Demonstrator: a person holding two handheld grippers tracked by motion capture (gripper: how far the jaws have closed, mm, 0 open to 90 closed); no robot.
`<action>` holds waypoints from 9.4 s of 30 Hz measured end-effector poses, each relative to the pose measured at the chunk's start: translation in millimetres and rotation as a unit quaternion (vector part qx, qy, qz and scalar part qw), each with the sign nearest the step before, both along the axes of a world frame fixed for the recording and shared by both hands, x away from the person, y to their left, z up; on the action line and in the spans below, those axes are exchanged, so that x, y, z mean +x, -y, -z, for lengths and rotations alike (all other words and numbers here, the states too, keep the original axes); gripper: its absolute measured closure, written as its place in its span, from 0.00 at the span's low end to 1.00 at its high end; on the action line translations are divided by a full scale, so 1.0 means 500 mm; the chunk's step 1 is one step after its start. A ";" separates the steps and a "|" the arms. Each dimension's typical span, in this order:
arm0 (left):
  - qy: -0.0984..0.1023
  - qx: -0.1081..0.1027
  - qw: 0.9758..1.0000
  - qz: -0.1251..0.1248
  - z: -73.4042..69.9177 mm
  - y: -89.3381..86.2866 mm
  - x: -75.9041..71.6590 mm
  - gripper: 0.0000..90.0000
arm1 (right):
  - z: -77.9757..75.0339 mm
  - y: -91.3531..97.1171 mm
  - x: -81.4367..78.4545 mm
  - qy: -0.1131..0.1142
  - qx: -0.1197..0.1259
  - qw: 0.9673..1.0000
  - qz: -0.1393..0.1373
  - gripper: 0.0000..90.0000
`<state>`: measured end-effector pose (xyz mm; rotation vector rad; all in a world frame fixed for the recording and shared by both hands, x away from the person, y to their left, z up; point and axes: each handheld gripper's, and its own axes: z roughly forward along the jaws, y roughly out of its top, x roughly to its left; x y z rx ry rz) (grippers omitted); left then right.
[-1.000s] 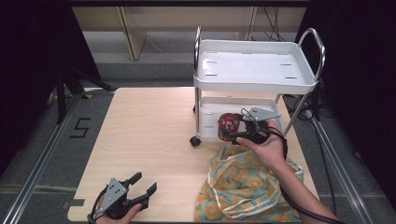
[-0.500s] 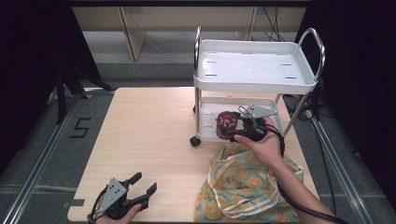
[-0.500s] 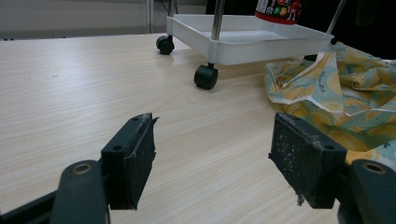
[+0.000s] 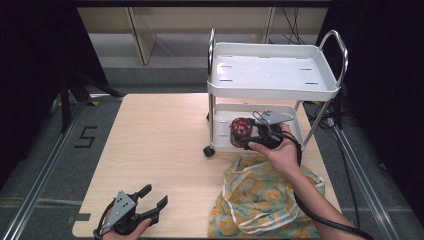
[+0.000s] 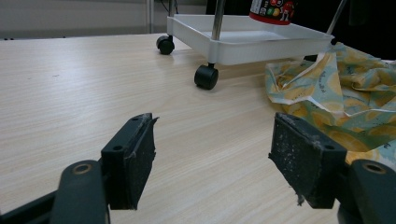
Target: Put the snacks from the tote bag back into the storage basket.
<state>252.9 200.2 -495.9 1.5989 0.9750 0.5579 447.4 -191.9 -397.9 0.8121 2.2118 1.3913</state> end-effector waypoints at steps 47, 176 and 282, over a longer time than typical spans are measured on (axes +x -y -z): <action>0.000 -0.002 1.000 -0.002 -0.001 -0.002 -0.001 0.33 | 0.011 -0.050 0.046 0.002 -0.016 1.000 0.005 0.29; 0.002 -0.001 1.000 0.005 0.000 -0.005 0.000 0.33 | 0.099 -0.095 0.102 -0.053 -0.042 0.998 0.005 0.29; -0.004 0.007 1.000 -0.006 -0.001 -0.002 -0.001 0.33 | 0.093 0.110 -0.163 -0.068 -0.041 0.997 0.025 0.26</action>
